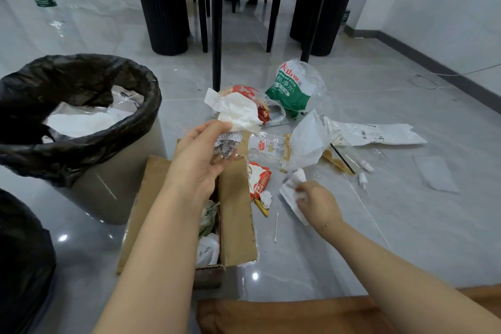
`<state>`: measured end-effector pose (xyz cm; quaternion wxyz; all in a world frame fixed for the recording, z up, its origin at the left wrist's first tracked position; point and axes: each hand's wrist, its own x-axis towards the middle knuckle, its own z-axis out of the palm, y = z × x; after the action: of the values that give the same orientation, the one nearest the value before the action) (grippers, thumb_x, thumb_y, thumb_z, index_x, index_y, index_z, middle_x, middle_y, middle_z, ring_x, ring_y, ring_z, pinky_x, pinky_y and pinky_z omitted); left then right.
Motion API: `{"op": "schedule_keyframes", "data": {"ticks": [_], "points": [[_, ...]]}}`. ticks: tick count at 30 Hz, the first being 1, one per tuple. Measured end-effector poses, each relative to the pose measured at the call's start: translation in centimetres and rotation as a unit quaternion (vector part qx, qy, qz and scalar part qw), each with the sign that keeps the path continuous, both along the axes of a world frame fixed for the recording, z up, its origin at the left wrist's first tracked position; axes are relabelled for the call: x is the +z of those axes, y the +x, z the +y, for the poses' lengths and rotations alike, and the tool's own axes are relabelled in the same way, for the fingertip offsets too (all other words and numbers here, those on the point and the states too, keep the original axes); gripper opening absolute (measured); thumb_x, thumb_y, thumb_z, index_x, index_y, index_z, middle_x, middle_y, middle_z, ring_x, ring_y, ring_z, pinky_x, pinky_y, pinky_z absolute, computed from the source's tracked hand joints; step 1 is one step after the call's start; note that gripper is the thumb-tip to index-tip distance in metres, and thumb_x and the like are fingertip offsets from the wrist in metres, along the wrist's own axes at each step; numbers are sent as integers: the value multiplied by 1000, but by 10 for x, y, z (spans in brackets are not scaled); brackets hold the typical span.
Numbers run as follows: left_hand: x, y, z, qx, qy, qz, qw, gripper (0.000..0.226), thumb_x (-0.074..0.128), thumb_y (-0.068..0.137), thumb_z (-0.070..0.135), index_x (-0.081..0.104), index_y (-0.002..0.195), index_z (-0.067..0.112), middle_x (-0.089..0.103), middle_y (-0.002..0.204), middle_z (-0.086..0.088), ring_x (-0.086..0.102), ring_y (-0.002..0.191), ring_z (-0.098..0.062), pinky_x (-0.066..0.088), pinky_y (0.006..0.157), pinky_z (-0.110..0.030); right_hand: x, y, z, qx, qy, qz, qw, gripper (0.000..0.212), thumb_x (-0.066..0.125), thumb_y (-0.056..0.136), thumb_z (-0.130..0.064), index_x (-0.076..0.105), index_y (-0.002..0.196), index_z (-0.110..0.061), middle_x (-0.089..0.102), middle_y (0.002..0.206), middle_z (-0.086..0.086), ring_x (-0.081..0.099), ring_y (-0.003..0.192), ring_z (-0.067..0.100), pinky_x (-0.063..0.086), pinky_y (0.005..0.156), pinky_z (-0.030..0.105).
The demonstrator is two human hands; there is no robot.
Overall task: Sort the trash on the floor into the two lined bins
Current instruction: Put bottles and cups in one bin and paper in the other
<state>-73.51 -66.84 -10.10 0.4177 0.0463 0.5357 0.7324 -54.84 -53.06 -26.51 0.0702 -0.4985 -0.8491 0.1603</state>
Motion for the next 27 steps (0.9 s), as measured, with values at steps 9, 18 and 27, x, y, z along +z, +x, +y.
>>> {"op": "schedule_keyframes", "data": {"ticks": [9, 18, 27], "points": [[28, -49, -47, 138, -41, 235, 961, 33, 73, 81, 20, 59, 109, 27, 58, 99, 8, 61, 90, -8, 55, 76, -25, 122, -26, -61, 105, 62, 231, 965, 23, 66, 85, -13, 67, 106, -20, 58, 95, -14, 49, 79, -9, 33, 70, 4], [48, -88, -61, 206, -46, 392, 896, 36, 73, 75, 21, 61, 108, 26, 58, 112, 0, 59, 84, -6, 45, 68, -16, 209, -134, -91, 201, 128, 345, 908, 21, 69, 82, -11, 69, 102, -16, 54, 86, -22, 46, 73, -7, 34, 68, 6], [24, -138, -74, 275, -261, 524, 763, 34, 69, 80, 18, 61, 112, 27, 50, 113, 2, 55, 100, -20, 28, 112, -49, 226, -245, -87, 192, 56, 371, 907, 22, 69, 83, -17, 68, 105, -17, 45, 69, -10, 43, 64, 4, 35, 59, 8]]}}
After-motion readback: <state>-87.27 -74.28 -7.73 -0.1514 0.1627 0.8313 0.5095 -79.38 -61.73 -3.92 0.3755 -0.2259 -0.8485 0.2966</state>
